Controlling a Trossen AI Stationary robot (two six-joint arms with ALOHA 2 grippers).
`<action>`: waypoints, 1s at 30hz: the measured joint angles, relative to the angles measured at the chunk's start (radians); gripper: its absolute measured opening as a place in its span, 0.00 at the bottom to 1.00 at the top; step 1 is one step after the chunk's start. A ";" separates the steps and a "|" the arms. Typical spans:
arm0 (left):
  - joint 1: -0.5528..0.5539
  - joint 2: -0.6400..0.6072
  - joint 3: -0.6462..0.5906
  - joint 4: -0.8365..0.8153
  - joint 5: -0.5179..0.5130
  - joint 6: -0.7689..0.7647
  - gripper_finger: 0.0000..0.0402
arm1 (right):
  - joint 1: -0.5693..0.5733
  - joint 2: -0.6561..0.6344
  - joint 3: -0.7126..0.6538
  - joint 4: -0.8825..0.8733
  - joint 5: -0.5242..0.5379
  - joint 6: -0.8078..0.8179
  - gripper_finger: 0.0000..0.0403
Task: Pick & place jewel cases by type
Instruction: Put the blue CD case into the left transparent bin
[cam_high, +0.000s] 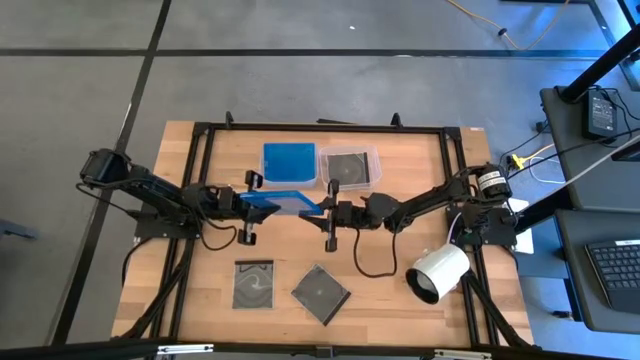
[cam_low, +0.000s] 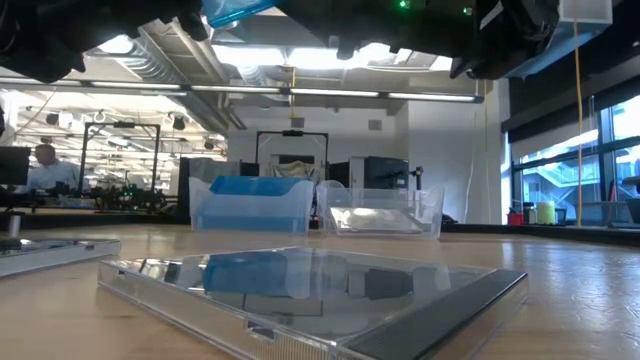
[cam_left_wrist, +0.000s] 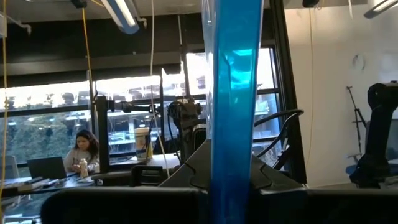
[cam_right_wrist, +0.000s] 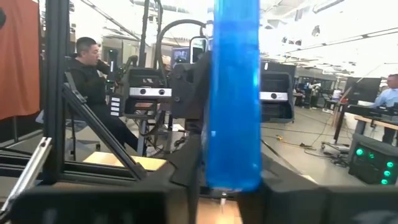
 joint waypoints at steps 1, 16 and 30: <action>0.000 0.000 0.000 -0.001 -0.002 0.000 0.05 | 0.000 0.000 0.000 -0.003 0.000 0.000 0.15; 0.001 -0.001 0.000 -0.004 -0.029 -0.013 0.16 | 0.001 0.000 0.000 -0.058 0.077 -0.003 0.12; 0.001 -0.105 -0.016 -0.417 -0.088 -0.128 0.47 | 0.003 -0.014 -0.001 -0.268 0.158 0.043 0.12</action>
